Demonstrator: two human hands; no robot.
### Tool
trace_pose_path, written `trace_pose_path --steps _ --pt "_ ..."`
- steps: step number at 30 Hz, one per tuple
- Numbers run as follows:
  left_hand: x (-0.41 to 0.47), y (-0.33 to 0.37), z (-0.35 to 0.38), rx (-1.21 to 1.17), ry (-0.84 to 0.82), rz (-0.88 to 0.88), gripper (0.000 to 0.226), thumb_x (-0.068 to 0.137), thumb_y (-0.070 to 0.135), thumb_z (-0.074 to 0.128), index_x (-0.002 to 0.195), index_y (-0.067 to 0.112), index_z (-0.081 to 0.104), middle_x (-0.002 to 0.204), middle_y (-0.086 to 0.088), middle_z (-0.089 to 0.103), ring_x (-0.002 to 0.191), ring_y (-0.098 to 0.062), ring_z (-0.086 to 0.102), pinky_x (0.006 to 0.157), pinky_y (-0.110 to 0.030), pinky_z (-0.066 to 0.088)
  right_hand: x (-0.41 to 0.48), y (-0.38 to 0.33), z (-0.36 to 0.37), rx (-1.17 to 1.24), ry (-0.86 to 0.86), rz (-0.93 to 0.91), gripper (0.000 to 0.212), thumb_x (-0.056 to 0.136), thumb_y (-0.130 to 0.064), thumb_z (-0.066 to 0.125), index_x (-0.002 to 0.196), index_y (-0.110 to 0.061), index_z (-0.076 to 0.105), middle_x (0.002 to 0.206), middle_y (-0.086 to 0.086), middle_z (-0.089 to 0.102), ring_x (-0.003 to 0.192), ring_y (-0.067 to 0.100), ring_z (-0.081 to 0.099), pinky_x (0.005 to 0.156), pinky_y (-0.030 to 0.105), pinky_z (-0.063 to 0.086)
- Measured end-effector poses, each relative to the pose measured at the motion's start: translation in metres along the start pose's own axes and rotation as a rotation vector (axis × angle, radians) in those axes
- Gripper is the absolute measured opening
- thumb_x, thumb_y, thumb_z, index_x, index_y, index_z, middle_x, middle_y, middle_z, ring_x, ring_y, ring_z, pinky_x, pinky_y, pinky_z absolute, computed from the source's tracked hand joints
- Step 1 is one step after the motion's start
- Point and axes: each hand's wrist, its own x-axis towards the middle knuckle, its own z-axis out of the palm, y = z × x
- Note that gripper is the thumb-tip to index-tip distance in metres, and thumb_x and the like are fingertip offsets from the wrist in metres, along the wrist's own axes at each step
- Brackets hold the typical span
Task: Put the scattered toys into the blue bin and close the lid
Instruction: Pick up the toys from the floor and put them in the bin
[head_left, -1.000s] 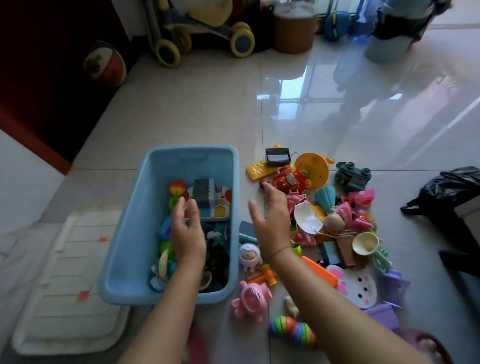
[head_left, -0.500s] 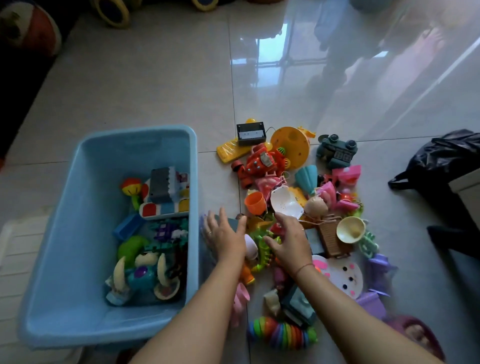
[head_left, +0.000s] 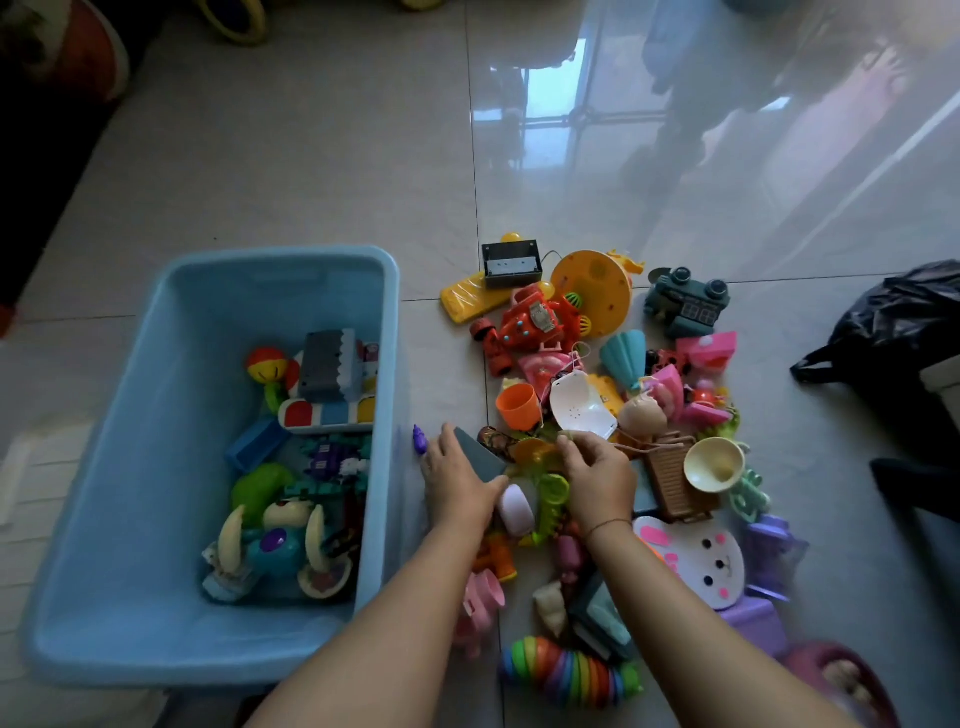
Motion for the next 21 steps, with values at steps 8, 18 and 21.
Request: trace_pose_path --steps 8,18,21 --pt "-0.057 0.048 -0.084 -0.348 0.216 0.335 0.102 0.066 0.047 0.077 0.146 0.022 0.018 0.143 -0.001 0.033 0.129 -0.012 0.033 0.102 -0.027 0.040 -0.009 -0.069 -0.052 0.530 0.169 0.055 0.010 0.090 -0.020 0.061 0.088 -0.013 0.067 0.094 0.019 0.069 0.080 0.028 0.067 0.075 0.041 0.058" --pt "-0.064 -0.014 -0.211 -0.575 0.727 0.066 0.099 0.073 0.042 0.074 0.147 0.008 0.017 0.148 -0.012 0.028 0.135 -0.024 0.032 0.111 -0.023 0.028 -0.083 -0.205 0.004 0.614 -0.497 -0.121 0.022 0.091 -0.014 0.058 0.110 -0.003 0.061 0.100 0.013 0.067 0.091 0.022 0.066 0.077 0.030 0.058" --pt "-0.068 -0.031 -0.209 -0.446 0.681 0.037 0.103 0.076 0.049 0.068 0.148 0.007 0.009 0.154 -0.016 0.017 0.142 -0.027 0.016 0.117 -0.045 0.018 -0.080 -0.187 0.013 0.364 -0.433 -0.232 0.032 0.088 -0.021 0.062 0.118 -0.010 0.060 0.107 0.003 0.066 0.099 0.013 0.063 0.087 0.028 0.053"
